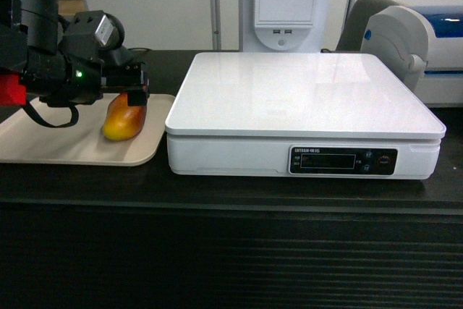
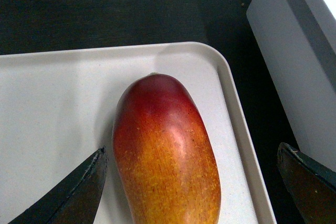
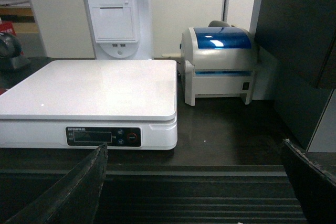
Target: Place dark red mango on scale at checkout
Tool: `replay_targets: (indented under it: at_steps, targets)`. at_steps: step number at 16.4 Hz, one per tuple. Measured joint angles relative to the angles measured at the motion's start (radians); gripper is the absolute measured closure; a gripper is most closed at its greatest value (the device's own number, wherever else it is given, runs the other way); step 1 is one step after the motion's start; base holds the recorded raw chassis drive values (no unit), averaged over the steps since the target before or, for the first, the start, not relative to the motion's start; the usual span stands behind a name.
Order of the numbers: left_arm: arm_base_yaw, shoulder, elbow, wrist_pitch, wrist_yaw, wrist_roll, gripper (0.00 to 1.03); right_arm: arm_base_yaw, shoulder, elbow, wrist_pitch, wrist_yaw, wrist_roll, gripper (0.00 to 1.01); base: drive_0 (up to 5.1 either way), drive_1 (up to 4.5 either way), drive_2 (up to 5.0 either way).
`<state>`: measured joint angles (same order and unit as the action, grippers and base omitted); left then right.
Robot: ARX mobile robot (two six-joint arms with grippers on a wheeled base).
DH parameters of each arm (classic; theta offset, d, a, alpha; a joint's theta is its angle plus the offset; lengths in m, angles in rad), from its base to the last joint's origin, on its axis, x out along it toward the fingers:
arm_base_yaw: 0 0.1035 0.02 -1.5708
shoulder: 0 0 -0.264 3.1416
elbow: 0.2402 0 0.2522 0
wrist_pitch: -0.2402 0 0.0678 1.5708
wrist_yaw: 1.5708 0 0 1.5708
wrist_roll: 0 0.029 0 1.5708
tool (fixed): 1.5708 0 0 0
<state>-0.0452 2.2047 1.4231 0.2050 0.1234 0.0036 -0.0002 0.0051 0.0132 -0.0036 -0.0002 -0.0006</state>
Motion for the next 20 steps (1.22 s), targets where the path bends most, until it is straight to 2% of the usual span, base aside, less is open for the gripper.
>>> replay_targets:
  at_steps: [4,12,13,16,17,20]
  targets:
    - [-0.008,0.077,0.095,-0.069,-0.053,0.067,0.05,0.0,0.0,0.0,0.0,0.0,0.0,0.03,0.0,0.0,0.0]
    - [0.009,0.173,0.21,-0.249,-0.042,0.076,0.05,0.0,0.0,0.0,0.0,0.0,0.0,0.03,0.0,0.0,0.0]
    - [0.011,0.175,0.212,-0.253,-0.038,0.077,0.1,0.0,0.0,0.0,0.0,0.0,0.0,0.03,0.0,0.0,0.0]
    - [0.018,0.175,0.212,-0.259,-0.025,0.085,0.38,0.0,0.0,0.0,0.0,0.0,0.0,0.03,0.0,0.0,0.0]
    - [0.023,0.175,0.212,-0.259,-0.016,0.09,0.44,0.0,0.0,0.0,0.0,0.0,0.0,0.03,0.0,0.0,0.0]
    - [0.029,0.15,0.185,-0.257,-0.001,0.11,0.45,0.0,0.0,0.0,0.0,0.0,0.0,0.03,0.0,0.0,0.0]
